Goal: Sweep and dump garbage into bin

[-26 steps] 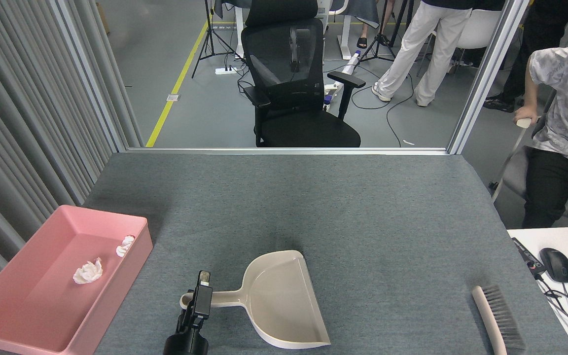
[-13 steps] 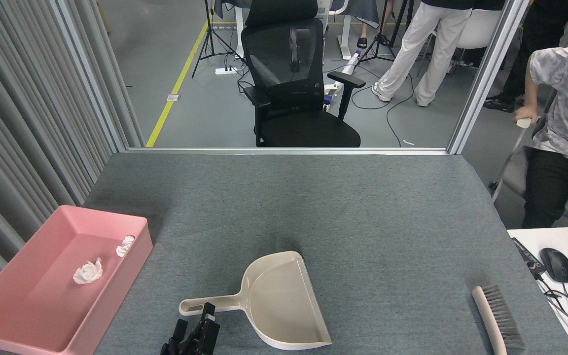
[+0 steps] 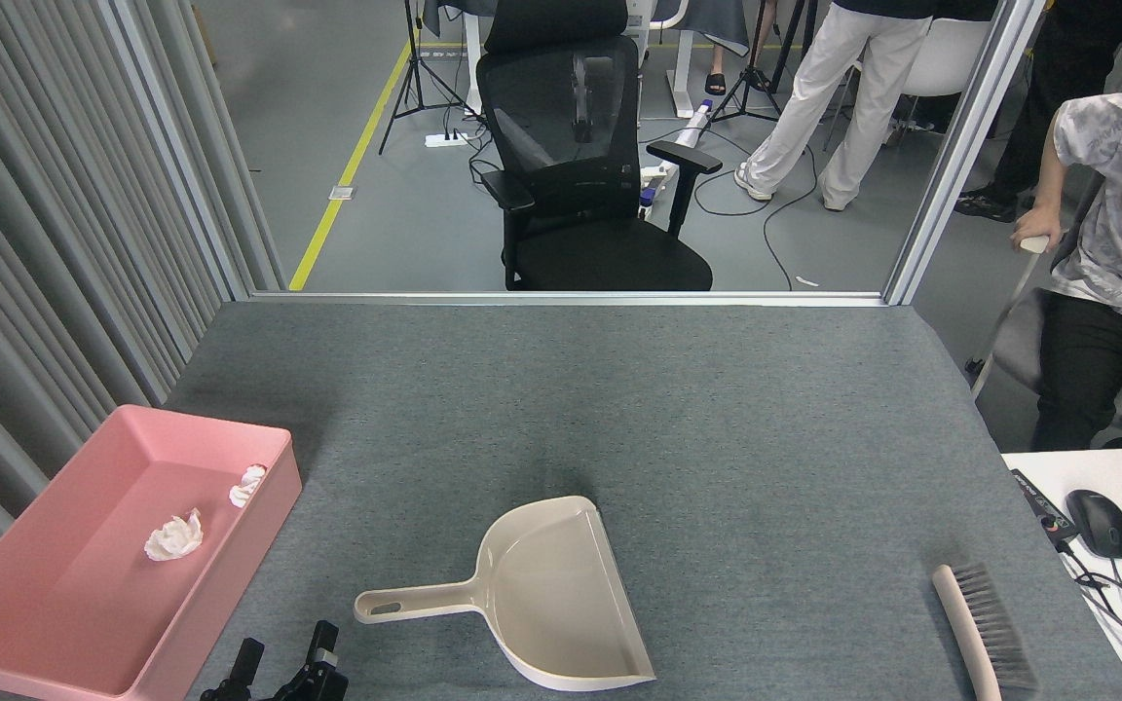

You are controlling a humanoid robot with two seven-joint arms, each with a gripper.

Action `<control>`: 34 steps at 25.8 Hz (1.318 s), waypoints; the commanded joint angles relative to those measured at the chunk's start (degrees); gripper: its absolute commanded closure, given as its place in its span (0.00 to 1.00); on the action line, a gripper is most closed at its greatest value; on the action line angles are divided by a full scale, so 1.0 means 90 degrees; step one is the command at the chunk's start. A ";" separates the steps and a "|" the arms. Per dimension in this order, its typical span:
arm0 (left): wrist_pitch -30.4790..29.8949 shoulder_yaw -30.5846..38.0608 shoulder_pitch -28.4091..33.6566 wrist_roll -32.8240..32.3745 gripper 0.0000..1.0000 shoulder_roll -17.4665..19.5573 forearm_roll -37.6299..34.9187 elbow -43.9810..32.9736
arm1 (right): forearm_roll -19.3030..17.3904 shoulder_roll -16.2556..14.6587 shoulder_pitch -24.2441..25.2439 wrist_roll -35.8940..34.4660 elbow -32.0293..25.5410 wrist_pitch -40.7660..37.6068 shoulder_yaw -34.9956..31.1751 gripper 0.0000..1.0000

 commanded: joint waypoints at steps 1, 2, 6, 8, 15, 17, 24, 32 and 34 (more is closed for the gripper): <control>-0.0223 0.0046 0.0210 0.0006 0.00 0.0093 -0.1149 -0.0704 | -0.0002 -0.0007 -0.0009 0.0003 -0.0013 0.0010 -0.0001 0.03; -0.0233 0.0056 0.0171 -0.0014 0.00 0.0083 -0.1462 -0.0753 | -0.0002 0.0003 -0.0009 0.0003 -0.0022 0.0010 -0.0001 0.03; -0.0369 0.0066 -0.0034 -0.0033 0.00 0.0288 -0.2048 -0.0744 | -0.0002 0.0012 0.0011 0.0042 -0.0228 0.0001 -0.0001 0.03; -0.0418 0.0056 -0.0181 -0.0033 0.00 0.0533 -0.2067 -0.0734 | -0.0011 0.0012 0.0021 0.0208 -0.0394 0.0001 -0.0011 0.03; -0.0574 0.0046 -0.0200 -0.0033 0.00 0.0855 -0.2644 -0.0734 | -0.0031 -0.0027 -0.0048 0.0452 -0.0794 0.0001 -0.0099 0.03; -0.0574 0.0046 -0.0181 -0.0033 0.00 0.0855 -0.2644 -0.0734 | -0.0041 -0.0056 -0.0126 0.0481 -0.0804 0.0001 -0.0158 0.03; -0.0565 0.0056 -0.0171 0.0015 0.00 0.0845 -0.2702 -0.0734 | -0.0090 -0.0105 -0.0663 0.0637 -0.0813 -0.0058 -0.0343 0.02; -0.0447 0.0241 -0.0122 0.0074 0.00 0.0806 -0.3786 -0.0714 | -0.0090 -0.0115 -0.0741 0.0979 -0.0931 -0.0185 -0.0333 0.02; -0.0438 0.0437 -0.0112 -0.0063 0.00 0.0757 -0.3669 -0.0695 | -0.0080 -0.0095 -0.0751 0.0999 -0.0931 -0.0204 -0.0324 0.02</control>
